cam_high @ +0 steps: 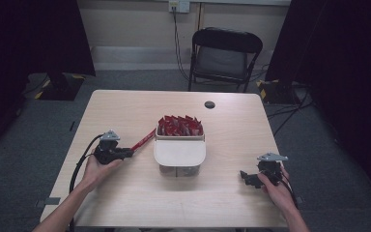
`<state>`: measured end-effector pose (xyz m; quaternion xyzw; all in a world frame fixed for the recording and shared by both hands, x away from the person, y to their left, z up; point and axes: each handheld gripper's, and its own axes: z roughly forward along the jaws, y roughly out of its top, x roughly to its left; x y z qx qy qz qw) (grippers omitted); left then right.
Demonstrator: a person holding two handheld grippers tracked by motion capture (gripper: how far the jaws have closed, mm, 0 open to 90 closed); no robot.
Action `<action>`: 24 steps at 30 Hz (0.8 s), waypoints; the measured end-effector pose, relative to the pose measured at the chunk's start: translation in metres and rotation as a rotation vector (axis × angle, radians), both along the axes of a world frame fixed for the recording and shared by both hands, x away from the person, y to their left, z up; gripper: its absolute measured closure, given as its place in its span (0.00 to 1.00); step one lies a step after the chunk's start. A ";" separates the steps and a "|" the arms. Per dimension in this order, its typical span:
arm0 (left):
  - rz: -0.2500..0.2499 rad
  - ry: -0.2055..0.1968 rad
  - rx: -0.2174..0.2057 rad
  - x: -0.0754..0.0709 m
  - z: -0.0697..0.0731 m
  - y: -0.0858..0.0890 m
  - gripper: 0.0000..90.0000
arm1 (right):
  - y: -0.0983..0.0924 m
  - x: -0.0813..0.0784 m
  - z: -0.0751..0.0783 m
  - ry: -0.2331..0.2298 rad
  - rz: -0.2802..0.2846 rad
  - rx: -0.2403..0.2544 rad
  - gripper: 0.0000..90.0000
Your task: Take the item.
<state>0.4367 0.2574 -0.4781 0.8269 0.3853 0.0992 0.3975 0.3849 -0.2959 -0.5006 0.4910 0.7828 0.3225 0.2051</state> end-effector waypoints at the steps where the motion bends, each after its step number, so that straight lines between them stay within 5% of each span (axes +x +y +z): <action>1: -0.002 -0.002 -0.004 0.000 0.000 0.000 0.80 | 0.000 0.000 0.000 0.000 0.000 0.000 0.00; 11: 0.052 -0.025 -0.047 -0.005 0.012 0.007 0.37 | 0.000 0.000 0.000 0.000 -0.001 0.000 0.00; 14: 0.073 -0.015 -0.067 -0.009 0.018 0.012 0.33 | 0.000 0.000 0.000 0.000 -0.002 0.000 0.00; 24: 0.086 -0.003 0.011 -0.028 0.024 0.026 0.31 | 0.000 0.000 0.000 0.000 -0.002 0.001 0.00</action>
